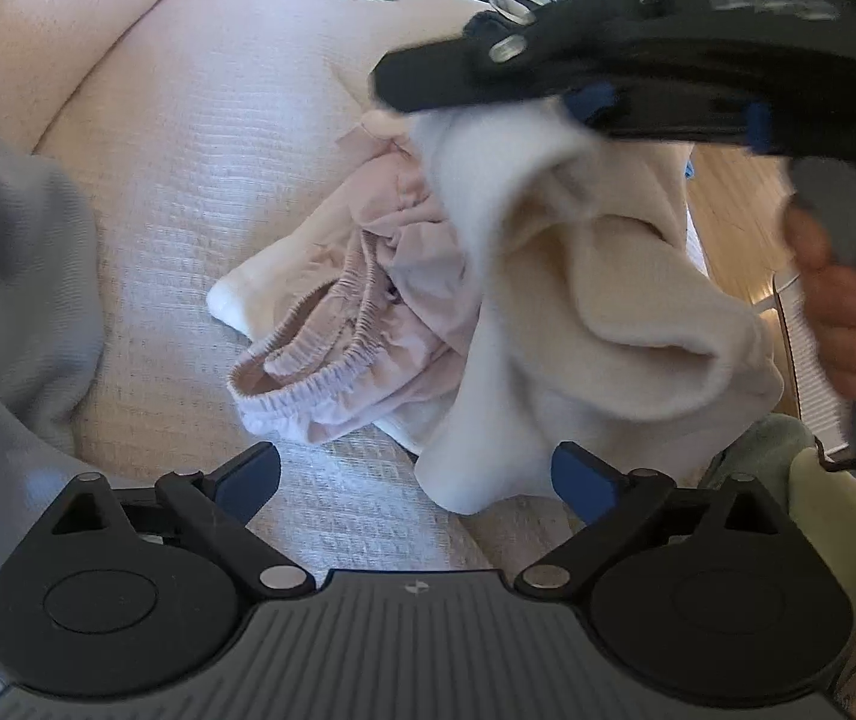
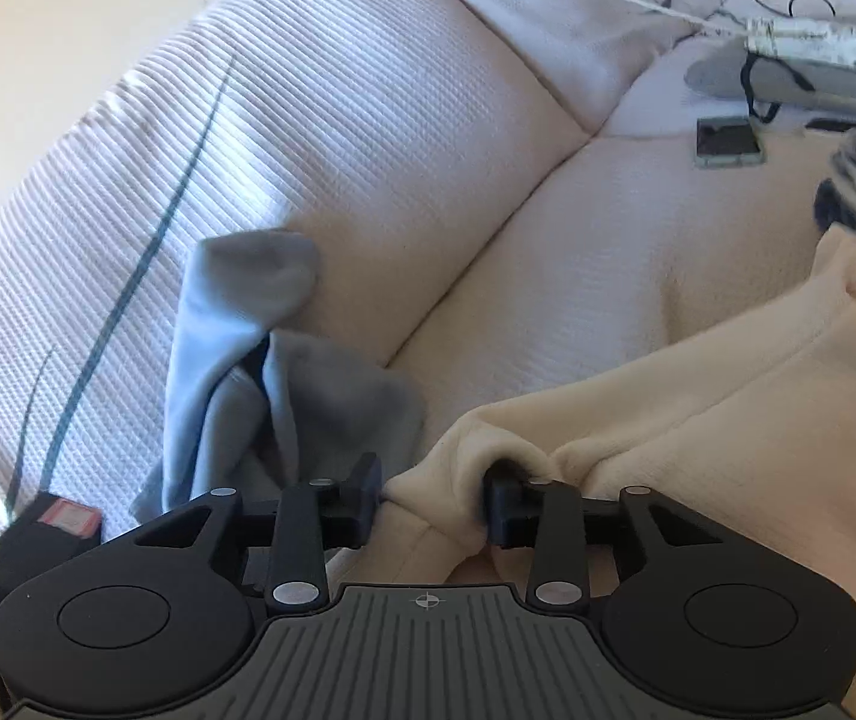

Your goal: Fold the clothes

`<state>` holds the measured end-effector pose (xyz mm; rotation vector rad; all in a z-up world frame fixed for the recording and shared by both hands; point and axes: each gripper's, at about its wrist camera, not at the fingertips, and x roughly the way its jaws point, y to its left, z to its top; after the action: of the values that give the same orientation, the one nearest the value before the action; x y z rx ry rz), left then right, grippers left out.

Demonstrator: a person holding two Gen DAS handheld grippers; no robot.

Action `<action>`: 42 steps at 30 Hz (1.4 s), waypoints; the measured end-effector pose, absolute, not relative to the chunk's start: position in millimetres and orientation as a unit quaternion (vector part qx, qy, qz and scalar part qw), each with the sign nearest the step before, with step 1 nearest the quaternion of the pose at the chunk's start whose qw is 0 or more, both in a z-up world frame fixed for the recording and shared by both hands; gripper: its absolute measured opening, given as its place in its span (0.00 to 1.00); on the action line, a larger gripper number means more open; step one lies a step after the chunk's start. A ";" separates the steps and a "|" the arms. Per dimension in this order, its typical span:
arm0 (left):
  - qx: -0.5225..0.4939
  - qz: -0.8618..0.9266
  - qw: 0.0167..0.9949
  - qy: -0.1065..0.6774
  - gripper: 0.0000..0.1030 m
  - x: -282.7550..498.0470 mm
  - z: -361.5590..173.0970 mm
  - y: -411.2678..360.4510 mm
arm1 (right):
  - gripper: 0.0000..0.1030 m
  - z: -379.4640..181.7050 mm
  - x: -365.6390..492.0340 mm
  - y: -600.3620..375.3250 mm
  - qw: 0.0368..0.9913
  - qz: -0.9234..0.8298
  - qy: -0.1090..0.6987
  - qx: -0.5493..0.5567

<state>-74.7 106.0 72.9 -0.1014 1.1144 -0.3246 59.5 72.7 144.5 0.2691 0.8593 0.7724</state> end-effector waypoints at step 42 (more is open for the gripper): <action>-0.044 -0.167 0.825 0.538 0.97 -58.2 63.2 85.1 | 0.45 143.9 65.6 61.9 0.831 0.361 0.412 0.095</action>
<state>-58.2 85.1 63.2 -0.0936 1.1436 -0.3555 65.6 61.9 143.9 0.2015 0.8747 0.7656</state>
